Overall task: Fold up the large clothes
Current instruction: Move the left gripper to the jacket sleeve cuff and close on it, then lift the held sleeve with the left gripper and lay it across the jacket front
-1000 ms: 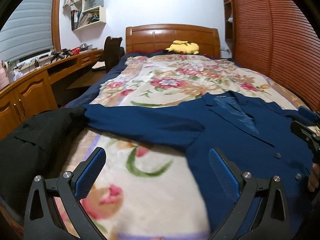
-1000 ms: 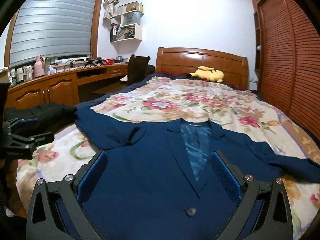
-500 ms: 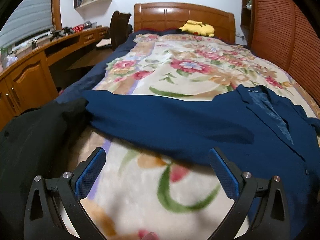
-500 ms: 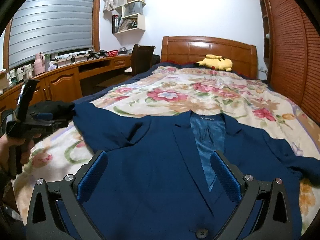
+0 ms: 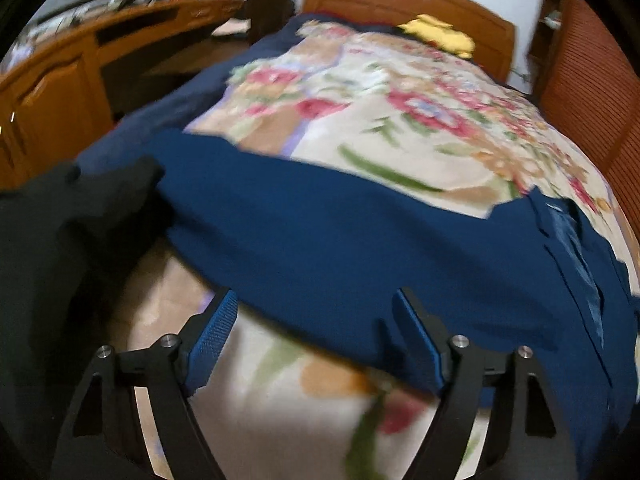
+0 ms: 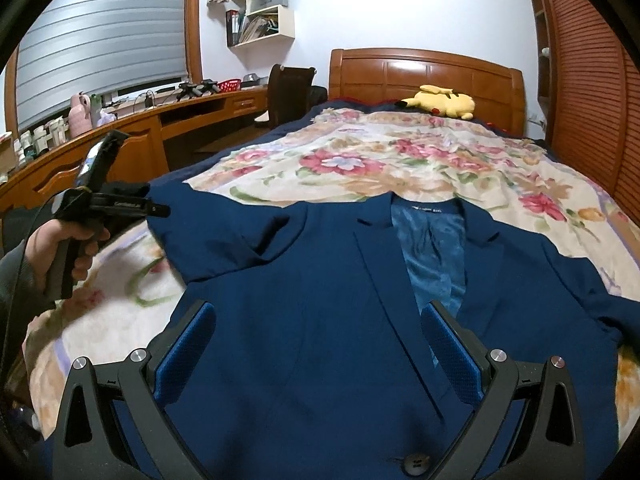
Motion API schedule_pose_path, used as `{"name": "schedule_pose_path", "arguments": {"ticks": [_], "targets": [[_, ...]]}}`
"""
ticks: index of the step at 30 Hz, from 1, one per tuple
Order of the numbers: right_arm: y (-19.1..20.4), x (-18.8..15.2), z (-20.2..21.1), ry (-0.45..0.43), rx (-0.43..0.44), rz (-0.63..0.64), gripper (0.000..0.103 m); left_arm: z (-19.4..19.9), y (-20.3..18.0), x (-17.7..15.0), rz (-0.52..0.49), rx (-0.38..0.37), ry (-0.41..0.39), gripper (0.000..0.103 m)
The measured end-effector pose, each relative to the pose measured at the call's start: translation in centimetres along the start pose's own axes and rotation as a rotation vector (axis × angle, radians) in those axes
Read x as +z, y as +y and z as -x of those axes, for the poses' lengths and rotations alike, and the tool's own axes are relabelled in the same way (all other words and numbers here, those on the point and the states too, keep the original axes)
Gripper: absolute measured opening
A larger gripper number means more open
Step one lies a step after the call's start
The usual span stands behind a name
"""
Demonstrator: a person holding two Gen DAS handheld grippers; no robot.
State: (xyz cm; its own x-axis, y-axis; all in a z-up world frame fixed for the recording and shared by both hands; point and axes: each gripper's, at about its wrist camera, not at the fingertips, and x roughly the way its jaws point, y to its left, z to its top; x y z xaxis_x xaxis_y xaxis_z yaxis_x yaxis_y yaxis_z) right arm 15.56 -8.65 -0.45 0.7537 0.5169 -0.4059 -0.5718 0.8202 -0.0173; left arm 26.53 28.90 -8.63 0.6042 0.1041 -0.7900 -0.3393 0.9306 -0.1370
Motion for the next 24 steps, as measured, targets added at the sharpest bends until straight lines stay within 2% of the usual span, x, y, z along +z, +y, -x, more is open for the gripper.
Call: {"name": "schedule_pose_path", "arguments": {"ticks": [2,5,7,9,12,13,14,15,18,24], "targets": [[0.0,0.0,-0.1,0.004,0.001,-0.002,0.102,-0.9,1.0,-0.2,0.044,-0.003,0.025,0.081],[0.1,0.0,-0.3,0.003,-0.001,0.002,0.102,-1.9,1.7,-0.5,0.060,0.024,0.051,0.081],[0.1,0.0,-0.2,0.002,0.001,0.004,0.102,-2.3,1.9,-0.5,0.070,0.018,0.052,0.081],[0.0,0.0,-0.2,0.003,0.006,0.002,0.102,-2.4,1.9,-0.2,0.083,0.001,0.040,0.076],[-0.1,0.0,0.0,0.007,0.011,0.008,0.102,-2.9,2.1,0.4,0.117,-0.027,0.047,0.043],[-0.1,0.1,0.1,0.007,0.007,0.019,0.102,-3.1,2.0,0.6,0.124,-0.043,0.054,0.022],[-0.2,0.2,0.4,0.004,0.001,0.028,0.102,-3.1,1.8,0.7,0.125,-0.048,0.061,0.010],[-0.5,0.3,0.6,0.001,-0.005,0.034,0.102,-2.8,1.4,0.8,0.112,-0.040,0.059,0.007],[-1.8,0.6,1.5,-0.005,-0.016,0.027,0.102,-0.7,-1.0,1.5,0.020,-0.019,0.003,0.005],[-5.2,0.8,2.7,-0.021,-0.055,-0.042,0.102,5.0,-7.2,2.5,-0.119,-0.071,-0.096,0.005]]}}
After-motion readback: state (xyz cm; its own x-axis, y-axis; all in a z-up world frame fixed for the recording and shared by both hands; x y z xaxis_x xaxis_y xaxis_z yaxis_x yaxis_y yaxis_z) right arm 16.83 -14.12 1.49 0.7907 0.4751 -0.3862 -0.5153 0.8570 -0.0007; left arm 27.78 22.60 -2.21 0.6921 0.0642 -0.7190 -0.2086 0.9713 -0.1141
